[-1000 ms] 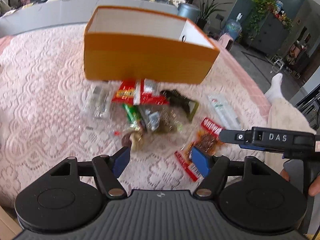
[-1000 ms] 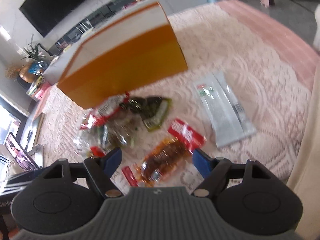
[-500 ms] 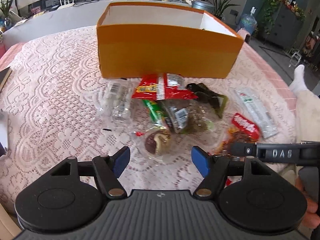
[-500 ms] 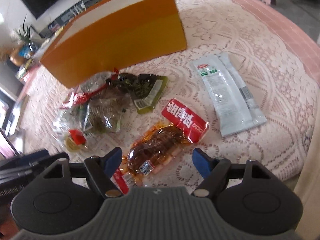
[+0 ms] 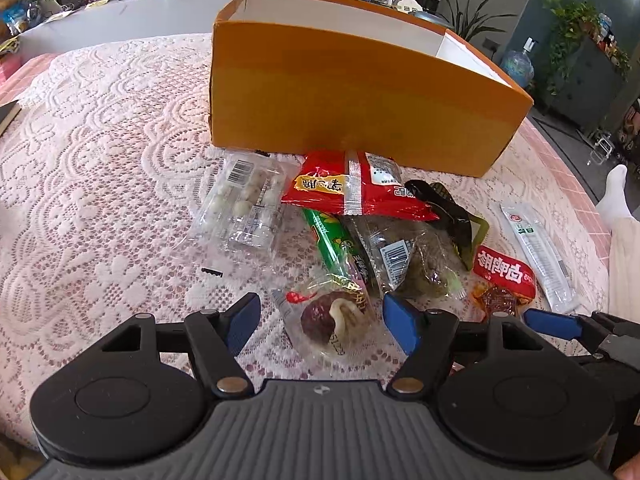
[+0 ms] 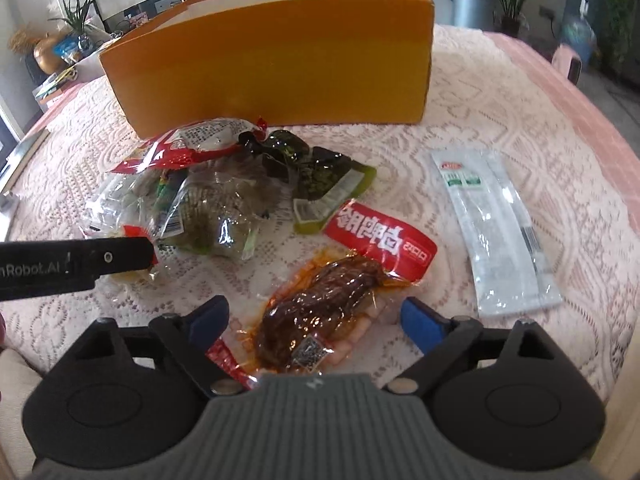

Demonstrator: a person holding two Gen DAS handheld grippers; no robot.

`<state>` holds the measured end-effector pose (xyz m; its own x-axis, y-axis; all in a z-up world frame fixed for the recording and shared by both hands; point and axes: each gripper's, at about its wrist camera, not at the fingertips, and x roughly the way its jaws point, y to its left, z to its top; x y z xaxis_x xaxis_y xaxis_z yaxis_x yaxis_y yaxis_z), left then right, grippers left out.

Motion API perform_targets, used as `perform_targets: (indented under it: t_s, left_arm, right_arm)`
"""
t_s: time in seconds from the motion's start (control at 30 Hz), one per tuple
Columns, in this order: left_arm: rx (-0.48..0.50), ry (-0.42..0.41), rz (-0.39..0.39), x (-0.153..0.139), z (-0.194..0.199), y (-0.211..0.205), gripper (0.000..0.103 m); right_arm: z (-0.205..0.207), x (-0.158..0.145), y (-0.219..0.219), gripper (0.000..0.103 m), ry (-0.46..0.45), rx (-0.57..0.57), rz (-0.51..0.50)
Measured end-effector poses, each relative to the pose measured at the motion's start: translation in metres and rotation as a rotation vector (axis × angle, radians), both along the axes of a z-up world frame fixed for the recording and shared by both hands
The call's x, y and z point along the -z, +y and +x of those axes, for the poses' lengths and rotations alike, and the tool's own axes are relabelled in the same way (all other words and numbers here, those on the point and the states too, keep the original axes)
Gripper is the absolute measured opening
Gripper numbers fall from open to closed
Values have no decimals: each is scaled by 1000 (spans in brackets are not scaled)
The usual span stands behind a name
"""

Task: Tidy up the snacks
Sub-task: 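Grasp the wrapped chocolate treat with the left tool while the right tool grasps the red-labelled meat snack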

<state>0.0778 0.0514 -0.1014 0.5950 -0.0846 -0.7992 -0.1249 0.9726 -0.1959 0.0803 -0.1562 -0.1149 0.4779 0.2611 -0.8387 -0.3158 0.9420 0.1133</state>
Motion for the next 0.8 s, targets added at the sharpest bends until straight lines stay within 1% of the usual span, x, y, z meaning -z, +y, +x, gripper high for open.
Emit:
perform_targets:
  t_s: [0.07, 0.1, 0.13, 0.17, 0.23, 0.3, 0.37, 0.43, 0.5, 0.63, 0.8]
  left_arm:
    - [5, 2, 0, 2, 1, -1, 82]
    - [9, 7, 5, 4, 2, -2, 82]
    - [13, 10, 9, 5, 3, -2, 81]
    - [15, 14, 16, 6, 3, -3, 79]
    - [24, 20, 23, 9, 3, -4, 76]
    - [28, 15, 17, 9, 3, -4, 72]
    - [36, 7, 16, 8, 3, -4, 59]
    - [42, 3, 11, 7, 2, -4, 55]
    - [48, 5, 16, 7, 1, -5, 53]
    - [54, 5, 50, 4, -3, -6, 51]
    - [59, 1, 45, -4, -10, -6, 51]
  right_arm:
    - [0, 1, 2, 89, -18, -16, -17]
    - [-1, 2, 4, 84, -30, -24, -30]
    - [-1, 2, 5, 77, -44, -33, -46]
    - [-3, 2, 6, 75, -58, -37, -65]
    - [-4, -1, 1, 59, -70, -33, -50]
    - [-6, -4, -3, 50, -79, -31, -45]
    - [-8, -6, -8, 49, -71, -30, -32]
    - [-8, -7, -11, 47, -60, -27, -18]
    - [-9, -8, -11, 46, -58, -30, -16]
    - [-14, -15, -13, 44, -61, -35, -2]
    - [-18, -23, -15, 43, -72, -36, 9]
